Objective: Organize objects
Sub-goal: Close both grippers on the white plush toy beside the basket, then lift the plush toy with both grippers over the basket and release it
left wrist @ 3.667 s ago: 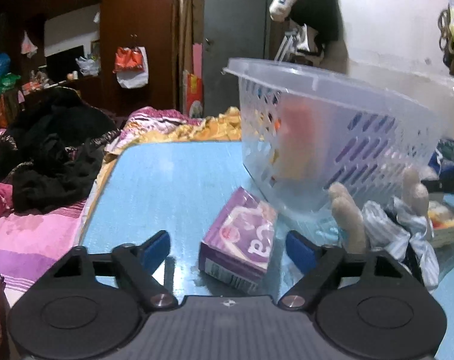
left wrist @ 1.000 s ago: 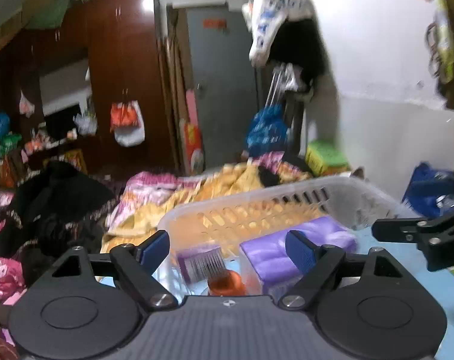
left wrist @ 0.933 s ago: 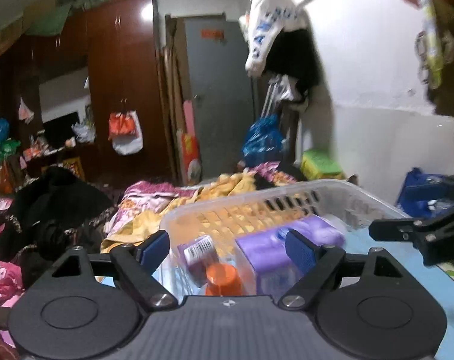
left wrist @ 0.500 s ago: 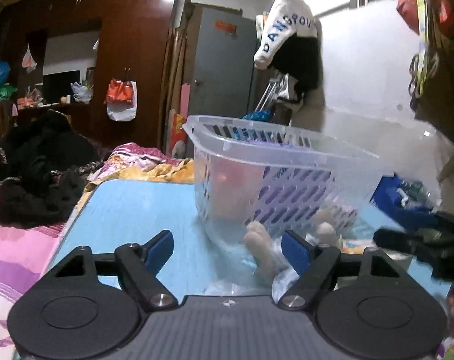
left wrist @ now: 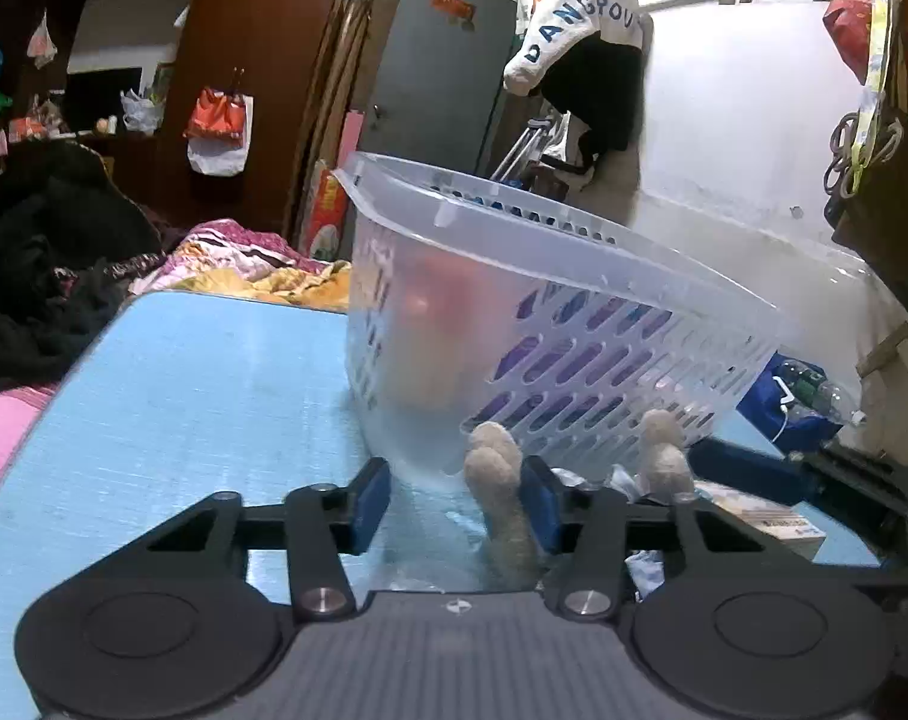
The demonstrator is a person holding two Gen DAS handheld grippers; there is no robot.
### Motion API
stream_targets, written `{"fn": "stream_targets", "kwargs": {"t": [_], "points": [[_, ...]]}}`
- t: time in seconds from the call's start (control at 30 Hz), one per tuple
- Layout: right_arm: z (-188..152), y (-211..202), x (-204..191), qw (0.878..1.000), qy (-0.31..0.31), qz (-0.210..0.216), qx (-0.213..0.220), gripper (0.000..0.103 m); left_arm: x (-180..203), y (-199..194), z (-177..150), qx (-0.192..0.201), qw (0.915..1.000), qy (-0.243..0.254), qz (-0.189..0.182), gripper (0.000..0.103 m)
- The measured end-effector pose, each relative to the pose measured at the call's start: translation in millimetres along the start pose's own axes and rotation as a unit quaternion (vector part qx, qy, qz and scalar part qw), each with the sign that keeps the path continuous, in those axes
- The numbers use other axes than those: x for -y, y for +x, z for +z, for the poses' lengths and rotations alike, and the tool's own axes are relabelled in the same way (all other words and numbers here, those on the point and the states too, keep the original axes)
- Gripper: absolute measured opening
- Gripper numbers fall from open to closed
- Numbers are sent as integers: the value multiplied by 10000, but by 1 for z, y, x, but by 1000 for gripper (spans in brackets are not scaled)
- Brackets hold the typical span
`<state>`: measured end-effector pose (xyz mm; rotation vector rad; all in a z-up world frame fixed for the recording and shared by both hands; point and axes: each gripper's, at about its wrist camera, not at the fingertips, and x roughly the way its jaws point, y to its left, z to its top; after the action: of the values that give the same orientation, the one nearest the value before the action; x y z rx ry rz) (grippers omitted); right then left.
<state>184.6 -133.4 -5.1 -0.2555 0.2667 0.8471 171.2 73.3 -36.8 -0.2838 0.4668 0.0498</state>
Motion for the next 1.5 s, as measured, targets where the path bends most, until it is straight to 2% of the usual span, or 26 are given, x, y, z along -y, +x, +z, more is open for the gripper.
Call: {"fn": "stream_targets", "kwargs": {"t": [0.07, 0.1, 0.13, 0.17, 0.2, 0.67, 1.1, 1.27, 1.5], "points": [[-1, 0, 3, 10000, 17, -18, -1, 38, 3, 2, 1, -16, 10000, -15, -55, 38], [-2, -2, 0, 10000, 8, -35, 6, 37, 4, 2, 0, -20, 10000, -1, -79, 32], [-2, -2, 2, 10000, 12, -10, 18, 31, 6, 3, 0, -28, 9999, 18, -111, 25], [-3, -3, 3, 10000, 39, 18, 30, 22, 8, 3, -1, -33, 9999, 54, -137, 23], [-3, -4, 4, 9999, 73, 64, 39, 20, 11, 3, -1, -14, 9999, 90, -141, 22], [-9, -20, 3, 9995, 211, 145, 172, 16, 23, -24, -8, 435, 9984, 240, -282, 16], [-1, -50, 2, 9975, 222, 134, 657, 15, 57, -66, -6, 1075, 9910, 695, -392, 16], [22, -64, 7, 9958, 148, 187, 886, 15, 70, -83, 16, 1341, 9867, 818, -428, 16], [90, -48, 37, 9951, 20, 154, 979, 15, 94, -77, 96, 1469, 9831, 1059, -255, 16]]}}
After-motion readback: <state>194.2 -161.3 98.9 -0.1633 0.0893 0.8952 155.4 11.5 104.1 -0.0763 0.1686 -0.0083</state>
